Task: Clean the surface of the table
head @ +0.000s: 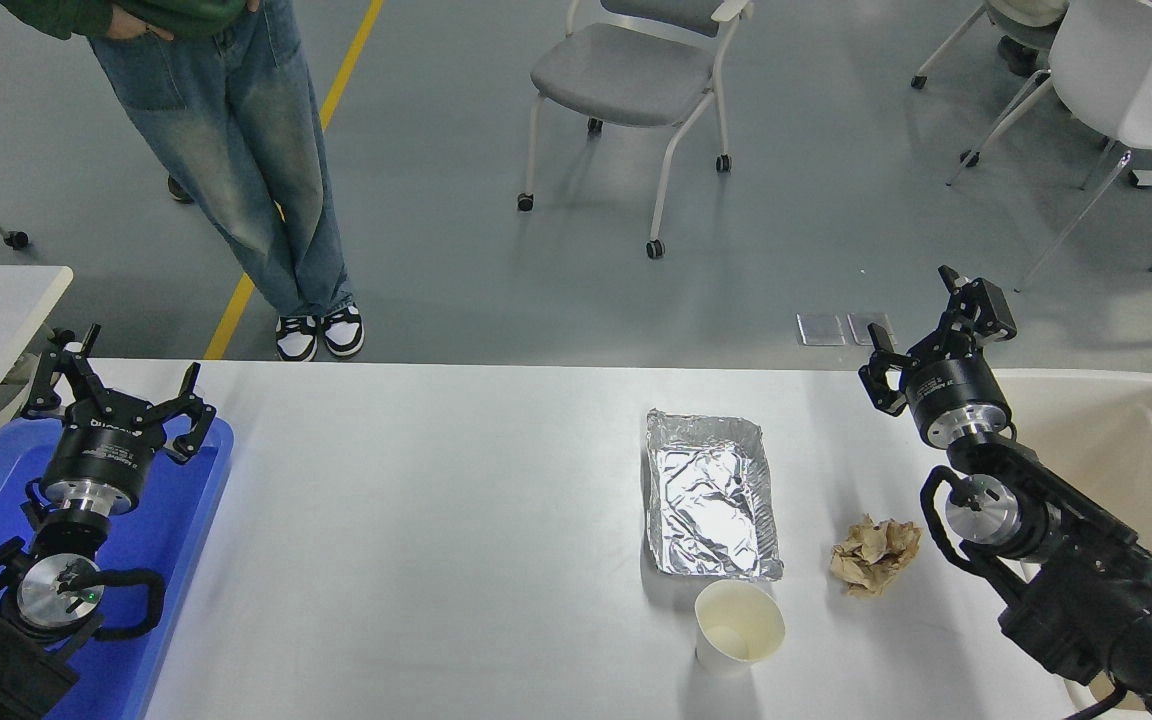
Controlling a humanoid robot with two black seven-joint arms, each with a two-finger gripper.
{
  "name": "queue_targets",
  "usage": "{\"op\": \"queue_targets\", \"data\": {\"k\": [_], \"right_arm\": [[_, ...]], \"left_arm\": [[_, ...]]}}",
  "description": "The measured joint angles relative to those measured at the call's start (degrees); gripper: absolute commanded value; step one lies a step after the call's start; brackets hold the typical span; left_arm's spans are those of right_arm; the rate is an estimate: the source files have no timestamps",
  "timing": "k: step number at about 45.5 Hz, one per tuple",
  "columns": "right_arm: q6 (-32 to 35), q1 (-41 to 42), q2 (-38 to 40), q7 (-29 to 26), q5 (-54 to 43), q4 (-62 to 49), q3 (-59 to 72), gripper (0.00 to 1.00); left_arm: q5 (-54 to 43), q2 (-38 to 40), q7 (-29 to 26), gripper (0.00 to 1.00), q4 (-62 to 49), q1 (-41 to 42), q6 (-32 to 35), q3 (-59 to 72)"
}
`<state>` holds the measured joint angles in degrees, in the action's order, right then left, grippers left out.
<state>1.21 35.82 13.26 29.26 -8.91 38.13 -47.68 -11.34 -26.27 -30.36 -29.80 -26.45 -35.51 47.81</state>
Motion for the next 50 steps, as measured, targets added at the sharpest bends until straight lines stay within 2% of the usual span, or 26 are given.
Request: {"op": "queue_targets", "data": {"k": [50], "right_arm": [[-0.50,0.17,0.33,0.01,0.06,0.33,-0.99,0.99]], "left_arm": [[-0.08,0.04,-0.04,1.00,0.00,0.01,0.00,0.00]]}}
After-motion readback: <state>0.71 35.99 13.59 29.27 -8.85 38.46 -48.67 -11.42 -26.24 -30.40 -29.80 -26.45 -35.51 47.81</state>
